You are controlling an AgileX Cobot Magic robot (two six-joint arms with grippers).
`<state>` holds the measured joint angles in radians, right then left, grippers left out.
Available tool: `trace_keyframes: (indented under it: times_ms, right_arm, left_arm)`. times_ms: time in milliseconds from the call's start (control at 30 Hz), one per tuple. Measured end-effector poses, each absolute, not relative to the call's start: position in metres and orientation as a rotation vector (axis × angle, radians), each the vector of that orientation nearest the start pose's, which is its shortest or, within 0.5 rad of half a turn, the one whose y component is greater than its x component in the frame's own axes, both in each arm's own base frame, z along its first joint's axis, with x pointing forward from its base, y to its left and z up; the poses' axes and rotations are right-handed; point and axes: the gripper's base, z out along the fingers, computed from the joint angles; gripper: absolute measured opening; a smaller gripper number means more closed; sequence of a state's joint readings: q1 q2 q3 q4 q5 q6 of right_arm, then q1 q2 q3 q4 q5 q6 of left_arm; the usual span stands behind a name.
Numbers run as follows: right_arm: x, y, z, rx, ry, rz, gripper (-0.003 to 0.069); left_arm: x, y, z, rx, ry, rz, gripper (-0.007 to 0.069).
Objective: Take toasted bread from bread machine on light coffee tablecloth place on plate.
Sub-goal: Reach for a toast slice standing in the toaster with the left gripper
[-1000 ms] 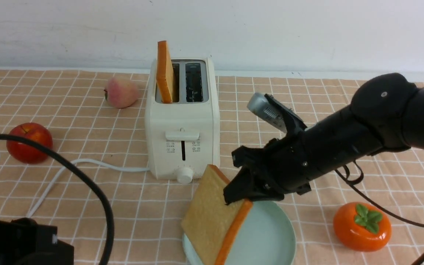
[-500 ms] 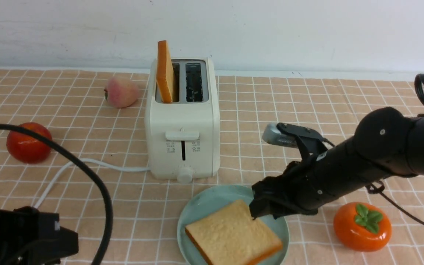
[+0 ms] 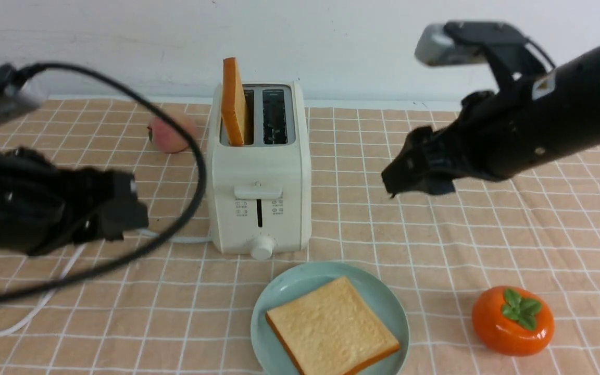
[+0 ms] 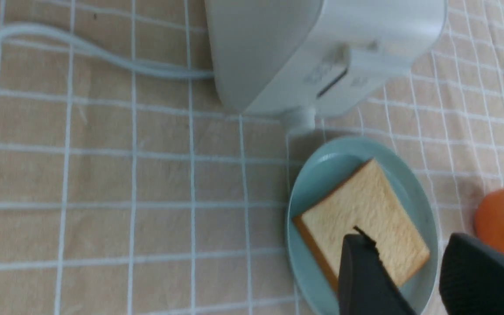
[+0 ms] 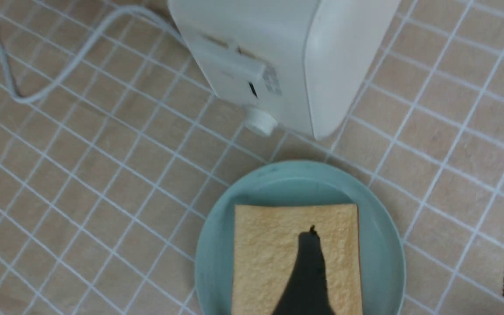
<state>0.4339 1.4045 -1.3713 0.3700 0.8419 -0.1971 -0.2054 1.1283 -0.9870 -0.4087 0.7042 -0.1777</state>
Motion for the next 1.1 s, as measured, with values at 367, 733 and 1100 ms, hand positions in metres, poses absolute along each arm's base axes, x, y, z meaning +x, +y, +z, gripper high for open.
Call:
trace_keyframes:
  times_ms: [367,733,1100]
  right_arm:
    - [0.211,0.133,0.445,-0.64,2.079,0.659,0.0511]
    - [0.197,0.142,0.448,-0.765,2.051,0.824,0.0511]
    - [0.197,0.143,0.448,-0.768,2.05,0.838,0.0508]
  left_arm:
    - [0.323,-0.121,0.373,-0.187,2.37,-0.484,0.0326]
    - [0.394,-0.157,0.363,-0.214,2.379,-0.252,0.0337]
    - [0.432,-0.172,0.317,-0.192,2.412,-0.194,0.0333]
